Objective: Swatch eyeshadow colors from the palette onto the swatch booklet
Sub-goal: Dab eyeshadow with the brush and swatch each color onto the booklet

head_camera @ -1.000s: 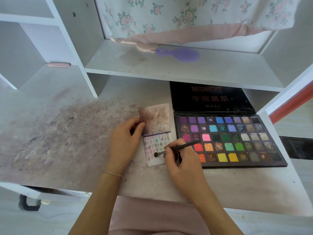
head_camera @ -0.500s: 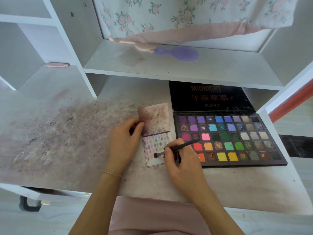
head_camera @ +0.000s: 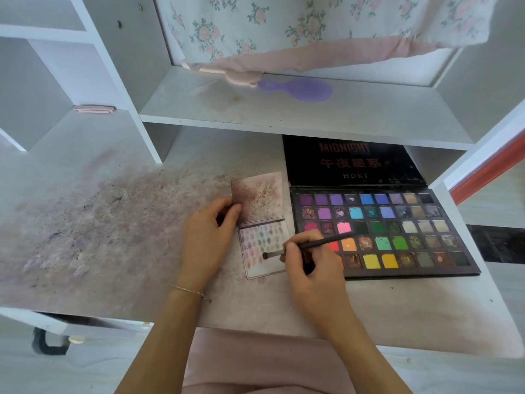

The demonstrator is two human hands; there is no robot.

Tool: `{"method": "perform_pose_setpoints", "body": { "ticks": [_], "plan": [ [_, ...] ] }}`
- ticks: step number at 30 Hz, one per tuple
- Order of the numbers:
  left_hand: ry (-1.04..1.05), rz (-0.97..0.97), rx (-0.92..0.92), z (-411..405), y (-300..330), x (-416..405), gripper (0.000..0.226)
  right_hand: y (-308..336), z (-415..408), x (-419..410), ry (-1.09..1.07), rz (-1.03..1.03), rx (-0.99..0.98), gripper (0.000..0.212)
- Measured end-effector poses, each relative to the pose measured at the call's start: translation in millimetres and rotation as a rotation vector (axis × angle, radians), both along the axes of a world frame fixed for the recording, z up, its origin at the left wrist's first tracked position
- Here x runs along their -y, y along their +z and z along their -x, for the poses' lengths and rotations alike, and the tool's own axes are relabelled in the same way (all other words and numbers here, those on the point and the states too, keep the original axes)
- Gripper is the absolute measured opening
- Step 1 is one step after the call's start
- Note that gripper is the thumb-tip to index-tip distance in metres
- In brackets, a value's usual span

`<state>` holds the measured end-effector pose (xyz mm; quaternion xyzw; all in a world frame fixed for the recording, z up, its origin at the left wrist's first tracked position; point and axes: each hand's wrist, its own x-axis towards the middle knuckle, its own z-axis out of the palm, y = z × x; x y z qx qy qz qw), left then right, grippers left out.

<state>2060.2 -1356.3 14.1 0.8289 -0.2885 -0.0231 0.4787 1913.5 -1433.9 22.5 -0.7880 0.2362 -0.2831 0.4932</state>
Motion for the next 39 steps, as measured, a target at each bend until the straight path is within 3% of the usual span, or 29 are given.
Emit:
{"method": "perform_pose_setpoints", "body": {
  "ticks": [4, 10, 15, 19, 22, 26, 31, 37, 39],
  "plan": [
    [0.0, -0.004, 0.009, 0, 0, -1, 0.012, 2, 8, 4, -0.081, -0.043, 0.192, 0.014],
    [-0.005, -0.016, 0.0, -1, 1, 0, 0.014, 1, 34, 24, -0.225, -0.034, 0.157, 0.028],
    [0.005, -0.01, -0.011, 0, 0, 0, 0.015, 4, 60, 48, -0.339, 0.036, 0.126, 0.019],
    [0.003, -0.009, -0.015, 1, 1, 0, 0.014, 3, 79, 59, -0.413, 0.034, 0.124, 0.027],
    [0.004, -0.007, -0.03, 2, 1, 0, 0.016, -2, 92, 61, -0.421, 0.051, 0.086, 0.04],
    [-0.003, -0.023, -0.029, 2, 2, -1, 0.02, -1, 93, 59, -0.422, 0.056, 0.075, 0.022],
    [-0.008, -0.015, -0.031, 2, 2, -1, 0.021, -2, 92, 61, -0.366, 0.057, -0.014, 0.038],
    [-0.003, -0.021, -0.031, 1, 1, -1, 0.018, 0, 92, 59, -0.401, 0.057, 0.011, 0.023],
    [-0.005, -0.019, -0.028, 2, 1, -1, 0.018, 1, 91, 60, -0.389, 0.066, -0.005, 0.031]
  ]
}}
